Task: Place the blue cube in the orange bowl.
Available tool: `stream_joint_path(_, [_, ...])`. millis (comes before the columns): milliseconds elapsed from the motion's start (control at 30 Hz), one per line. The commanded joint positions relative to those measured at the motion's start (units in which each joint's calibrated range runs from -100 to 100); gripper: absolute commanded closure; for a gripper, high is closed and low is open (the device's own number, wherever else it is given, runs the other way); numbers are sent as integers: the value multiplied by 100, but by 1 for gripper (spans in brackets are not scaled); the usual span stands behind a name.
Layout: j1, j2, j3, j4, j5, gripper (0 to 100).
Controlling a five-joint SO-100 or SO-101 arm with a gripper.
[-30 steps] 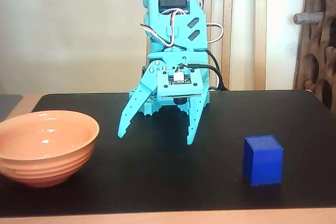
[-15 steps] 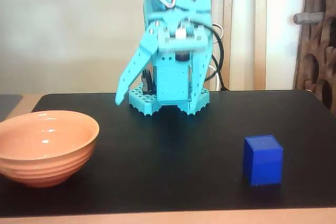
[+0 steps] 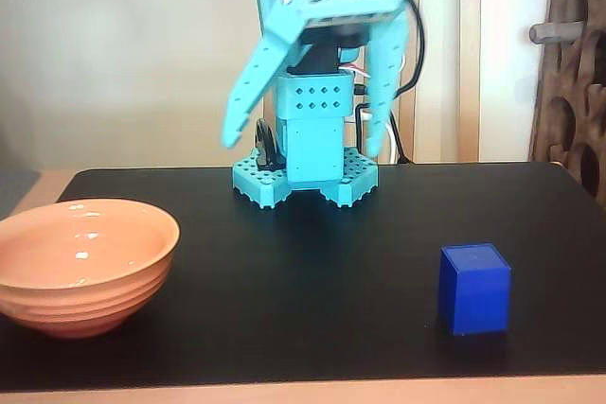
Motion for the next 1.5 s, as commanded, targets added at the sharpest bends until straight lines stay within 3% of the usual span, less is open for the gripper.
stream_joint_path(0, [-127,466,-987,-331,-112,59])
stream_joint_path(633, [-1692,1224,-1041,-366,-537,59])
stream_joint_path(1467, [-2795,2298,-814,-1908,-1293,59])
